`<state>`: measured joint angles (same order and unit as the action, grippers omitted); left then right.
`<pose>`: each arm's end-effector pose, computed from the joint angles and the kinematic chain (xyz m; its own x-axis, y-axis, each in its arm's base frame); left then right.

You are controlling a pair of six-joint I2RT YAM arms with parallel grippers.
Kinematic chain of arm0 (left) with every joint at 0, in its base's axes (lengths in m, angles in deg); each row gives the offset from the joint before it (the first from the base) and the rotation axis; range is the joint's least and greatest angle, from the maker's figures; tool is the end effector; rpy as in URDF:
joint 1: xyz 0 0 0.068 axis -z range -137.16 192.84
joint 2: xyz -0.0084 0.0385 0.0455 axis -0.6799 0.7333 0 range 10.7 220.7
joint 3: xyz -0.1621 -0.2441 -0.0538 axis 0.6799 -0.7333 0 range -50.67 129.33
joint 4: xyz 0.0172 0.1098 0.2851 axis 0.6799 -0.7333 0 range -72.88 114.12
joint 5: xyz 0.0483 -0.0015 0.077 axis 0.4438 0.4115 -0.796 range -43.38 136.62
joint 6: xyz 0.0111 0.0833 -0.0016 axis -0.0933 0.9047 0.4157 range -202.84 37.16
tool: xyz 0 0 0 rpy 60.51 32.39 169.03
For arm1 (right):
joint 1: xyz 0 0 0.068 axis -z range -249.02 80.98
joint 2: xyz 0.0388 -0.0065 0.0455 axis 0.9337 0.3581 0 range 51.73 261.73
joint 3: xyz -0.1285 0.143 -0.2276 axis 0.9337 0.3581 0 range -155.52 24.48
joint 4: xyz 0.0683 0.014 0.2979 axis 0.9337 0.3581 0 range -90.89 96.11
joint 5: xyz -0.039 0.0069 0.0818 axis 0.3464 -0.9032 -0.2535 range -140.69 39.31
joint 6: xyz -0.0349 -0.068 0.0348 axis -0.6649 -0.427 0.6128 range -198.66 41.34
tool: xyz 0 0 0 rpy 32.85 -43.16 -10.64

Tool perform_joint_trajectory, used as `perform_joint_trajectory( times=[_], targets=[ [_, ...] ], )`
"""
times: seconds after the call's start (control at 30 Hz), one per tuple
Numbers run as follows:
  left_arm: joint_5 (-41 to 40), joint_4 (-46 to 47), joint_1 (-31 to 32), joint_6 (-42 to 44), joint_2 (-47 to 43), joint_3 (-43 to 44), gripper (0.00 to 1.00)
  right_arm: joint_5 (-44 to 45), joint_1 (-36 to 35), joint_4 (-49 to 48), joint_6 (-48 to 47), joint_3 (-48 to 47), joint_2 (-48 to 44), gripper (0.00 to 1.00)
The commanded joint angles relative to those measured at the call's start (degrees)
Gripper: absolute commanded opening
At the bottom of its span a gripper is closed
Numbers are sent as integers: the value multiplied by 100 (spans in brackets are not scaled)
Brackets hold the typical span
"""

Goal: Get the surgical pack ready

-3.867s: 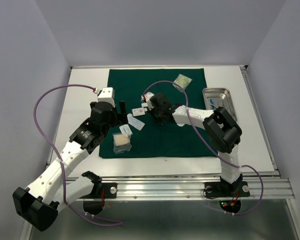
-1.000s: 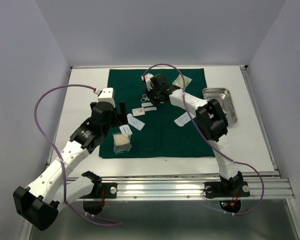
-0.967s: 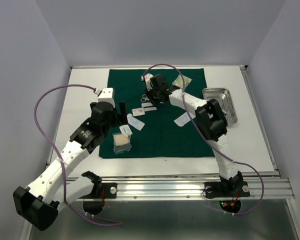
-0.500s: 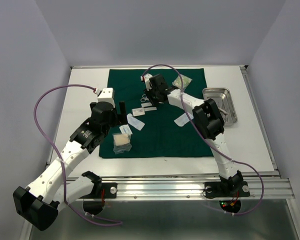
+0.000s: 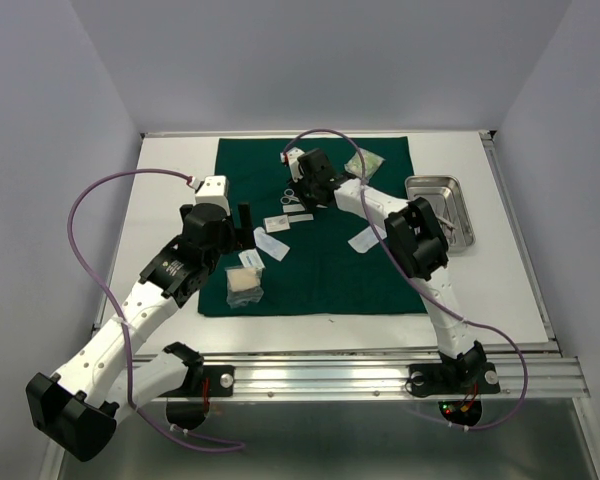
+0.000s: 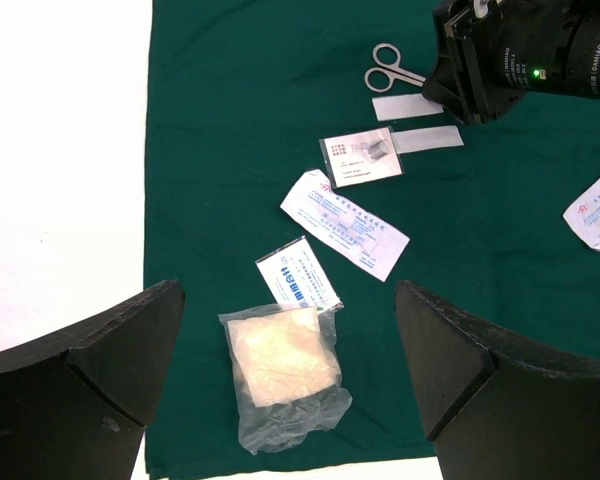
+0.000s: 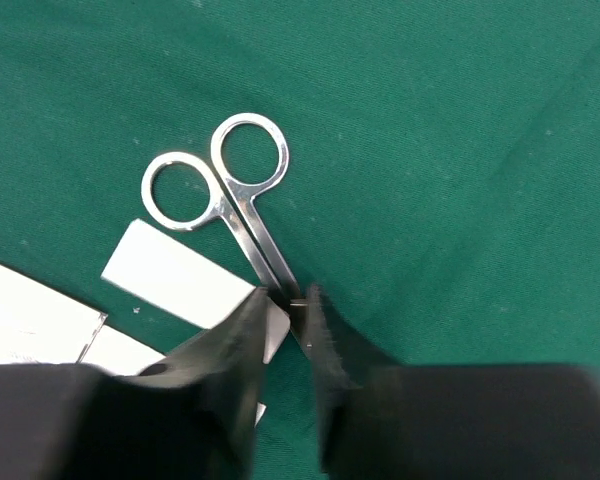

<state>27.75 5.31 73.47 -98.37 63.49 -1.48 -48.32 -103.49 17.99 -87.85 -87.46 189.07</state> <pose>0.2469 -0.1185 0.3311 -0.3762 -0.0716 -0.9238 0.1289 0.9833 -0.1287 0.5196 0.3530 0.1359 -0.4818 -0.5243 -0.7021 -0.6261 0.7666 -0.1428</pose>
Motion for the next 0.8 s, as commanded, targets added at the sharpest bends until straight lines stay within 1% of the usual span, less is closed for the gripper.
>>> perform_joint_trajectory(
  times=[0.0,0.3,0.5,0.77],
  targets=[
    [-108,132,-31,6,-112,29,99,18,11,-50,-22,111,13,22],
    [-81,158,-31,6,-129,3,99,-18,11,-42,31,471,-620,15],
    [-81,149,-31,-3,-156,12,99,35,11,-42,119,603,-998,1],
    [-90,140,-31,6,-208,3,99,290,11,-33,260,998,-1552,1]
  ],
)
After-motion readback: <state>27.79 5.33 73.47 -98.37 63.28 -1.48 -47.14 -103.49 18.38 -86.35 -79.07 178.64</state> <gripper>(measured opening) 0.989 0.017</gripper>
